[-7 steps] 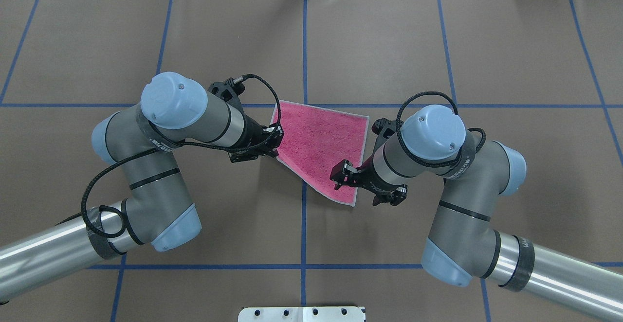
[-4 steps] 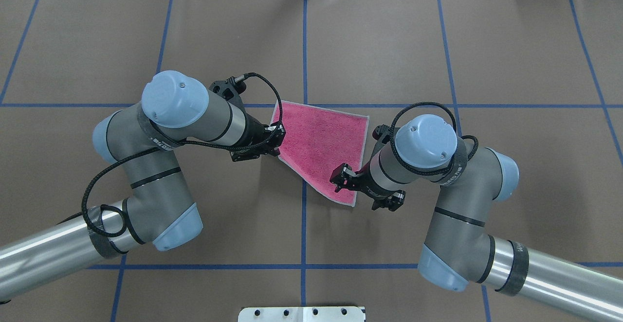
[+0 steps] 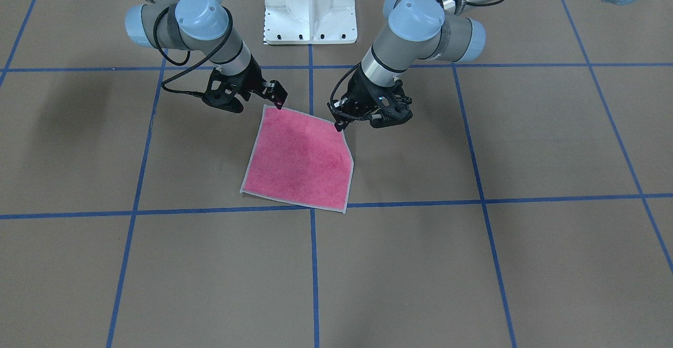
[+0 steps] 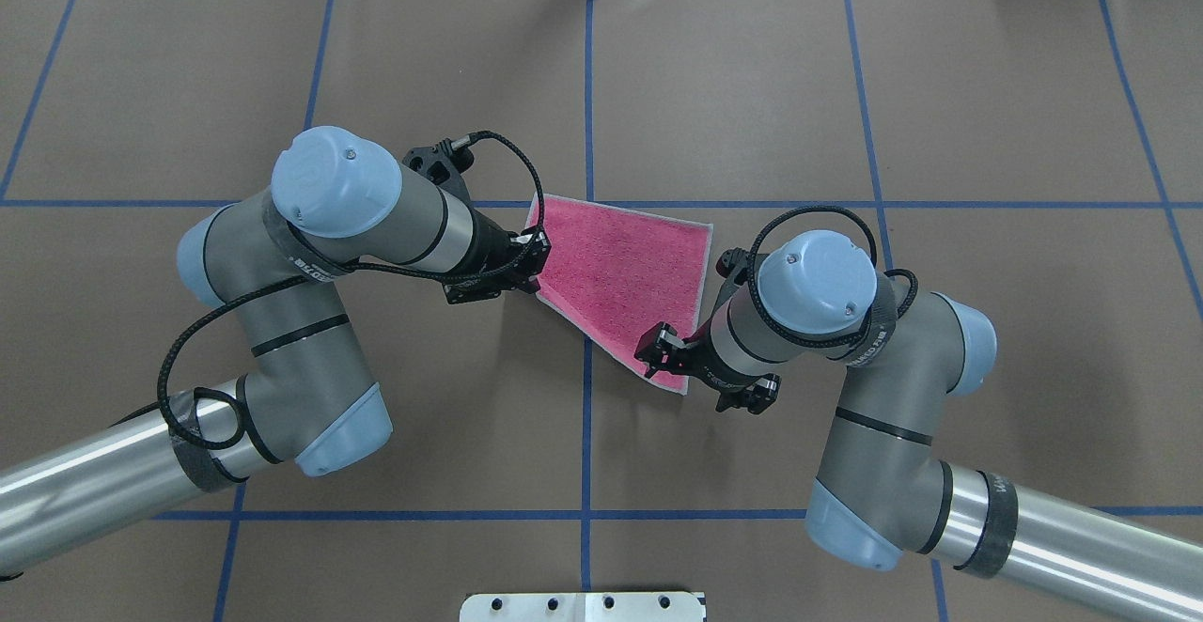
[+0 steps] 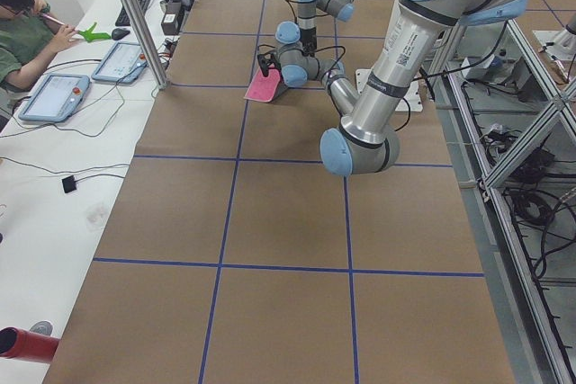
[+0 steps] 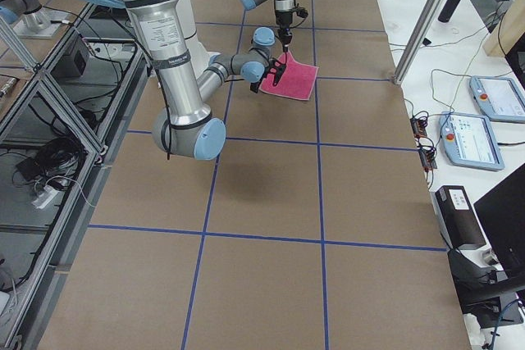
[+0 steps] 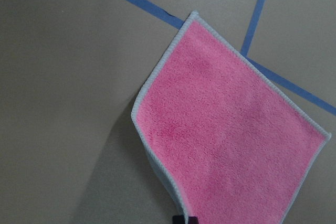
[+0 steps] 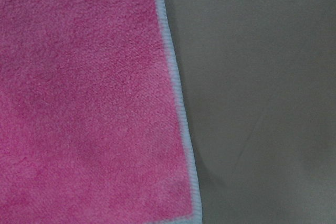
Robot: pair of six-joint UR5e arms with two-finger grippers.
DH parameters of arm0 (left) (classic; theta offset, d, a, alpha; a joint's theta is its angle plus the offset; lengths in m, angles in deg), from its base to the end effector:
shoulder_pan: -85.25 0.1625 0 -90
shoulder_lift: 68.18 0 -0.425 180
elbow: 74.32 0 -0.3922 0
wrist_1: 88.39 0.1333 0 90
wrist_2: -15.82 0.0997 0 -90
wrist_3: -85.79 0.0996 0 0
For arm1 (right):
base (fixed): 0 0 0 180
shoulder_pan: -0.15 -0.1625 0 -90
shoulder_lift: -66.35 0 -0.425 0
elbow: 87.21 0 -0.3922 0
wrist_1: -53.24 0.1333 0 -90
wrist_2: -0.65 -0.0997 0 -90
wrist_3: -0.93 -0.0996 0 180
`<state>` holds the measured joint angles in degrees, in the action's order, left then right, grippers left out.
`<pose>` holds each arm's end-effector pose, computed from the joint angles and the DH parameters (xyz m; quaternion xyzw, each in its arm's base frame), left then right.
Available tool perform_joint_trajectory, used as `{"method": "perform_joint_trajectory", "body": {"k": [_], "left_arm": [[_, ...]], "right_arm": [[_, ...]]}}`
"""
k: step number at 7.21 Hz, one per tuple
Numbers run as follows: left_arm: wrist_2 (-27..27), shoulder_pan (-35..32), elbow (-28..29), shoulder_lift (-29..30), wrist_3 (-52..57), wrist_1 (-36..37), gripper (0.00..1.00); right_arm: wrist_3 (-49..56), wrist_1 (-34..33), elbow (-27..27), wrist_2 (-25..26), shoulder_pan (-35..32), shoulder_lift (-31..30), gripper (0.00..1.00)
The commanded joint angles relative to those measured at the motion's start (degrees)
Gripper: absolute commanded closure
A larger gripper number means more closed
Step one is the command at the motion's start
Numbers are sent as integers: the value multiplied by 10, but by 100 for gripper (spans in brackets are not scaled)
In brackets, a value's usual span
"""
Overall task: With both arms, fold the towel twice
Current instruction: 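Grasp the towel corner nearest the right gripper with the right gripper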
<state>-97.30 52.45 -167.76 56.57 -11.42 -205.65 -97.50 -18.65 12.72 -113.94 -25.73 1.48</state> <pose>0.5166 -0.4450 0.2166 -0.0471 0.5538 -0.1802 0.8115 -0.5301 -0.3593 0.2965 -0.1219 -0.4611 0.1667 0.8630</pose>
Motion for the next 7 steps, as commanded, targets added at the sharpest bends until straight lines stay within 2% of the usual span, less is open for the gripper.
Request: {"method": "perform_joint_trajectory", "body": {"k": [1,3,4,5,7], "left_arm": [[0,-2,4,0,0,0,100],[0,-3,4,0,0,0,100],[0,-3,4,0,0,0,100],[0,-3,4,0,0,0,100],[0,-3,5,0,0,0,100]], "right_arm": [[0,0,0,9,1,1,3],[-6,0,3,8,0,4,4],[-8,20,7,7,-2,4,3],[-27,67,3,8,-3,-3,3],[-82,77,-15,11,-2,-1,3]]}}
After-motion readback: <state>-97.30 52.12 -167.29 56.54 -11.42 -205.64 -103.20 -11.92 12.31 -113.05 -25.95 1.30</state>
